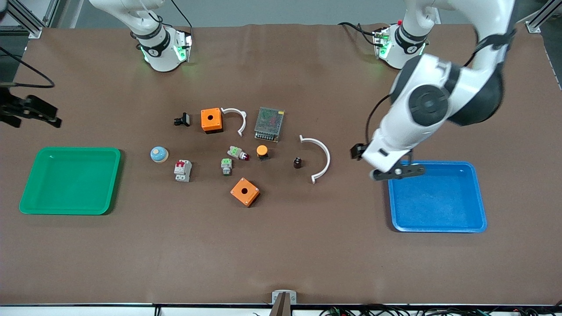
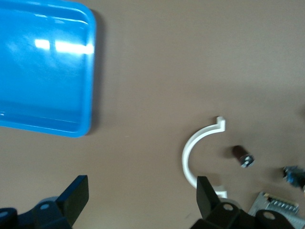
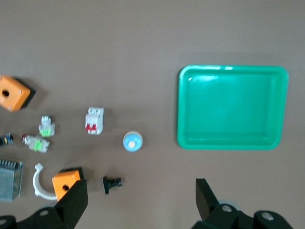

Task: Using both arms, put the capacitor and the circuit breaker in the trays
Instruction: 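Grasp the capacitor with the left gripper while the right gripper grasps the breaker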

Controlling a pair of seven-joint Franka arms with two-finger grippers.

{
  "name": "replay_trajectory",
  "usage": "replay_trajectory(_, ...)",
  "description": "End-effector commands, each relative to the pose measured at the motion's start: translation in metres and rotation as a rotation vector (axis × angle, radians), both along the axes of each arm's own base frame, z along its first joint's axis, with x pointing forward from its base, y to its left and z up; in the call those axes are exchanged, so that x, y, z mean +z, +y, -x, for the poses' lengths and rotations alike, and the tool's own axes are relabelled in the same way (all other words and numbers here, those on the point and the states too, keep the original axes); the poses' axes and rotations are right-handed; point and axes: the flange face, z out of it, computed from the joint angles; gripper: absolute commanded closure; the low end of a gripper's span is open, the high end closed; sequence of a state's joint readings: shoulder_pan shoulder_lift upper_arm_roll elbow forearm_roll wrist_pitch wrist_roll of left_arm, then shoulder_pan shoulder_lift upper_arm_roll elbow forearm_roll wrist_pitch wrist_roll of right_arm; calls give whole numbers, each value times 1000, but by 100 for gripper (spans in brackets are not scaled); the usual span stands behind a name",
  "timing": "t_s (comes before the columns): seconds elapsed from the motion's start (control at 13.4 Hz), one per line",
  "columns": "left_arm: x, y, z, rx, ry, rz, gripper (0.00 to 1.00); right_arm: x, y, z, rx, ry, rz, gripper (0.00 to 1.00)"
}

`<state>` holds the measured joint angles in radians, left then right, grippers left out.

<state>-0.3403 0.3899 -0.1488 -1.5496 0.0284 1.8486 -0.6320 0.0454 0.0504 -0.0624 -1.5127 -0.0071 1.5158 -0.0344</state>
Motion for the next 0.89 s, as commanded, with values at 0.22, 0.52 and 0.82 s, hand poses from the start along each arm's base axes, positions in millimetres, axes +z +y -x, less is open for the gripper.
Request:
replay_trajectory(0.22, -81, -99, 24, 218, -23, 11, 0, -80, 63, -19, 61, 111, -24, 0)
replay_trajectory(0.52, -140, -147, 46, 318, -27, 22, 3, -158, 92, -18, 34, 75, -70, 0)
replay_trajectory(0.82, -172, -160, 50, 404, -39, 44, 12, -228, 123, -12, 10, 26, -61, 0)
